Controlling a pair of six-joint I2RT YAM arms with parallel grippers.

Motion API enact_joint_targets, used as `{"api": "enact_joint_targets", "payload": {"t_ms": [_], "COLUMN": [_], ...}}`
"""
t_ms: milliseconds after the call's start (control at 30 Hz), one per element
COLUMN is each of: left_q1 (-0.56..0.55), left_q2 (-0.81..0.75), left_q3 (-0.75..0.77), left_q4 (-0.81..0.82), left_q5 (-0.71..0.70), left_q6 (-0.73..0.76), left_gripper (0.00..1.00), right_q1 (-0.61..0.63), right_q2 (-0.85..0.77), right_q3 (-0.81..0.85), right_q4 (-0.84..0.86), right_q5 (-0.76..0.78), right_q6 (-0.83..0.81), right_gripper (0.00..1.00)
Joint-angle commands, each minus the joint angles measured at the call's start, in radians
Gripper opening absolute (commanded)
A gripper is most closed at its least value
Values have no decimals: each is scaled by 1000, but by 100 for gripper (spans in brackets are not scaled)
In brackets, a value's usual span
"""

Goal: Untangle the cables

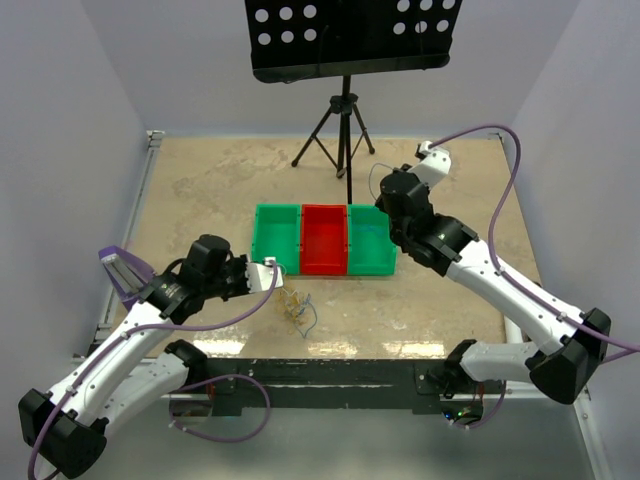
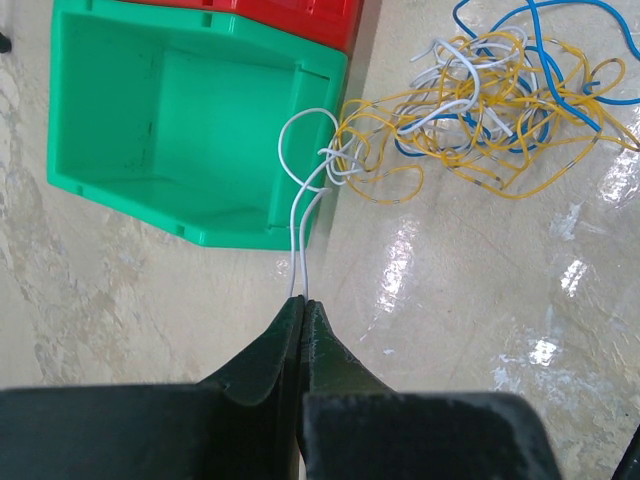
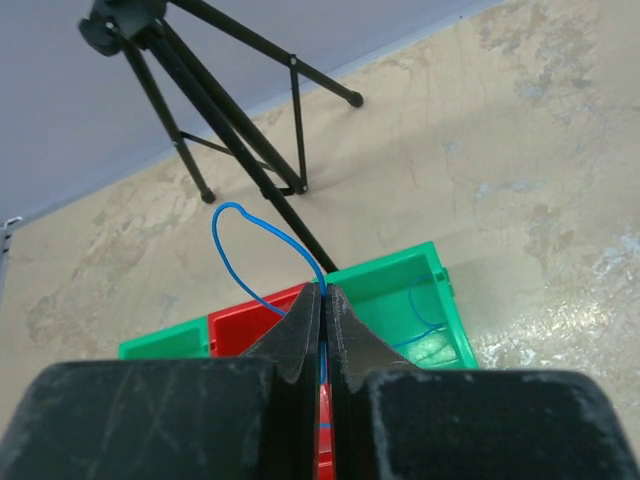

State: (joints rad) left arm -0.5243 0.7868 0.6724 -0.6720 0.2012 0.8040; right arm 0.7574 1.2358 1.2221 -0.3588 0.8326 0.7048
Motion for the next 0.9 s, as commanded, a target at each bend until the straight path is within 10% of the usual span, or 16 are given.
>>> {"api": "enact_joint_targets", "payload": {"t_ms": [0,867], "left_q1": [3,4], "left_q2": [-11,22], "left_q3": [-5,7], "left_q4": [14,19], "left_q5": [-6,-20], "left_q6": [6,15], "left_gripper": [0,0], "right_q1": [-33,-104], "right_q2": [-7,356], "right_q3": [-55,-102], "right_q4": [70,135], "right_q5": [-24,181], "right_q6": [4,-71], "right_gripper": [0,0]}}
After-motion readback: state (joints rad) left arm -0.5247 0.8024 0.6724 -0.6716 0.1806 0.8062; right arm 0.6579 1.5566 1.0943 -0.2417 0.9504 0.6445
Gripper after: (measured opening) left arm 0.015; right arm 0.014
